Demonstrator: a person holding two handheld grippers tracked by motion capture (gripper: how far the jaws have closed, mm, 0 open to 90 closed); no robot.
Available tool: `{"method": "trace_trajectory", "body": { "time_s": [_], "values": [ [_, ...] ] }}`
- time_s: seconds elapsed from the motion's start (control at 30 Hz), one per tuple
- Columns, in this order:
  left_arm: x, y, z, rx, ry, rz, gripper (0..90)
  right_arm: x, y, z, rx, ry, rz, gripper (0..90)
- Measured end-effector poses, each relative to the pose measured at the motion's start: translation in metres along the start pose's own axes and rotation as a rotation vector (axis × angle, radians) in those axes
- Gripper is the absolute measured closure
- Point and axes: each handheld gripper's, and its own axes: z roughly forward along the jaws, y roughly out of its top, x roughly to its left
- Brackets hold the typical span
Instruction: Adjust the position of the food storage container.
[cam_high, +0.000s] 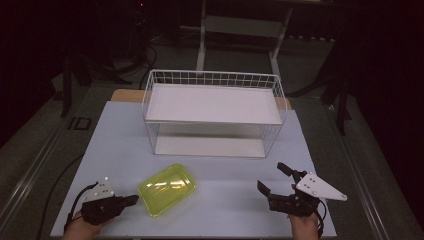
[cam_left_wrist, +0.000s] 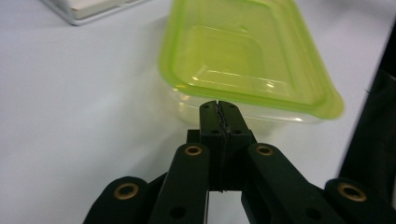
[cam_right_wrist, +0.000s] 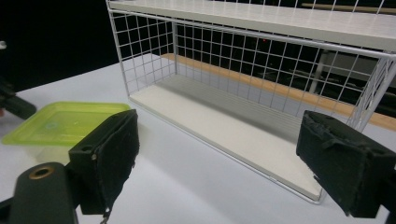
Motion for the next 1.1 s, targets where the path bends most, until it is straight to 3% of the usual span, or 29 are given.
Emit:
{"method": "trace_trajectory", "body": {
  "time_s": [0.2, 0.67, 0.87, 0.93, 1.1],
  "values": [
    [0.006, 0.010, 0.010, -0.006, 0.027, 0.009, 90.0, 0.000, 0.000, 0.000, 0.004, 0.004, 0.001, 13.3],
    [0.017, 0.037, 0.045, -0.025, 0.033, 0.037, 90.0, 0.002, -0.001, 0.003, 0.010, 0.022, -0.002, 13.3],
    [0.018, 0.044, 0.059, -0.050, 0.017, 0.031, 90.0, 0.001, -0.002, 0.004, 0.015, 0.027, 0.000, 13.3],
    [0.016, 0.046, 0.058, -0.043, 0.023, 0.052, 90.0, 0.001, -0.002, 0.003, 0.016, 0.030, 0.001, 13.3],
    [0.013, 0.041, 0.042, -0.056, 0.027, 0.057, 90.0, 0.000, -0.002, 0.003, 0.011, 0.031, 0.002, 13.4]
  ]
}}
